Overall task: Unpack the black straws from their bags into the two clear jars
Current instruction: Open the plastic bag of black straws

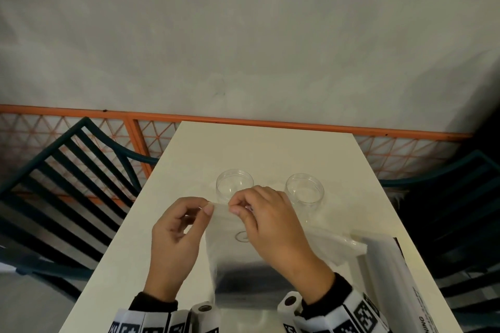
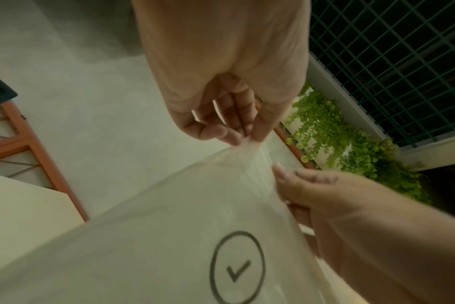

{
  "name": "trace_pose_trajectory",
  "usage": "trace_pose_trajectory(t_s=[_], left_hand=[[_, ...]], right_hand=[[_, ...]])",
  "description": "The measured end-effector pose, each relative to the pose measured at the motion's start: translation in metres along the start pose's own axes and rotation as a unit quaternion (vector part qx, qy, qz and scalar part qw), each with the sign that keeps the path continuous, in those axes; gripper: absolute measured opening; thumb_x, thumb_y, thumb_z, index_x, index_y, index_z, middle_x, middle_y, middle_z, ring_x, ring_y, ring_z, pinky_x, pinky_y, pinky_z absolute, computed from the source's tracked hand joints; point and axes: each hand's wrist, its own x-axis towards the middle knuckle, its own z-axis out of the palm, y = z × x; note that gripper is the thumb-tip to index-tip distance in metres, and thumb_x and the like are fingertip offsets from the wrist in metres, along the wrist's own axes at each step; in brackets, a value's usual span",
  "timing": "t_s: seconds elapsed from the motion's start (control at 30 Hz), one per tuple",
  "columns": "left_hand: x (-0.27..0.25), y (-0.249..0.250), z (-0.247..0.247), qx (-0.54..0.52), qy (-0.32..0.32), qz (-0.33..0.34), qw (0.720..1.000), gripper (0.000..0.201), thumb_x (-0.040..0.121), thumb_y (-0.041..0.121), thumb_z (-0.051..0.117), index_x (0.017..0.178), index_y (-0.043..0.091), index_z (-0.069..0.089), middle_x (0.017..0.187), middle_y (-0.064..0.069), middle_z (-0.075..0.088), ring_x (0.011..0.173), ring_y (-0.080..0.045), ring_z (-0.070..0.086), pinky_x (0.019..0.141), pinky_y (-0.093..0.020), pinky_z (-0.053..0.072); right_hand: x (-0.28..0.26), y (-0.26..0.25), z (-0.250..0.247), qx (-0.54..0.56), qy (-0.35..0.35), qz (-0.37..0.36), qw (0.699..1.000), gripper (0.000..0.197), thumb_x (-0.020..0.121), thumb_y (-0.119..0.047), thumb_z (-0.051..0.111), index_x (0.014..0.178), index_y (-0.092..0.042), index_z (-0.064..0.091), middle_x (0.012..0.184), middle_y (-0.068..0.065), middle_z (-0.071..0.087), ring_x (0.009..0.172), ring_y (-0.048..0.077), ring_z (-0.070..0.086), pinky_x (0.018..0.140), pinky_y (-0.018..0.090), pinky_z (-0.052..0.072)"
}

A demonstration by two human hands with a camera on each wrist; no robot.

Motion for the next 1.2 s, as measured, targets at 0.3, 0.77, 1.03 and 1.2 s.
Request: trace_pose_trajectory(t_s=[0.3, 0.77, 1.03, 1.2], left_hand=[[0.008, -0.003, -0.01, -0.011, 0.041, -0.014, 0.999, 0.013, 0.079, 0.012, 0.063, 0.074, 0.023, 0.067, 0.076, 0.009, 0.068, 0.075, -0.006, 0.059, 0.072, -0.014, 0.049], [0.023, 0.0, -0.03, 0.229, 0.062, -0.021, 0.971, 0.019, 0.085, 0.016, 0.06, 0.1, 0.027, 0.055, 0.105, 0.003, 0.053, 0.088, -0.008, 0.051, 0.073, -0.013, 0.046], [-0.004, 0.022, 0.043, 0.354, -0.134, 0.164, 0.911, 0.018, 0.084, 0.039, 0.048, 0.089, 0.036, 0.065, 0.103, 0.013, 0.056, 0.101, -0.003, 0.042, 0.085, -0.024, 0.017], [-0.002, 0.001, 0.051, 0.402, -0.168, 0.169, 0.884, 0.021, 0.086, 0.038, 0.045, 0.083, 0.032, 0.064, 0.09, 0.013, 0.063, 0.09, -0.004, 0.046, 0.082, -0.026, 0.016]], right_hand=[[-0.026, 0.047, -0.026, -0.076, 0.008, 0.041, 0.996, 0.011, 0.087, -0.034, 0.049, 0.088, -0.029, 0.058, 0.086, -0.012, 0.067, 0.083, 0.008, 0.059, 0.078, 0.024, 0.038], [-0.068, 0.095, -0.055, 0.001, 0.037, 0.131, 0.991, 0.014, 0.086, -0.005, 0.06, 0.085, -0.019, 0.061, 0.082, -0.01, 0.061, 0.08, 0.007, 0.059, 0.064, 0.008, 0.045], [-0.07, 0.075, -0.043, 0.02, 0.063, 0.093, 0.993, 0.007, 0.085, -0.021, 0.056, 0.085, -0.018, 0.062, 0.081, -0.014, 0.058, 0.086, -0.002, 0.053, 0.068, 0.001, 0.042], [-0.075, 0.076, -0.043, 0.024, 0.09, 0.081, 0.992, 0.006, 0.083, -0.022, 0.055, 0.086, -0.025, 0.059, 0.082, -0.017, 0.057, 0.084, -0.004, 0.053, 0.068, -0.001, 0.04]])
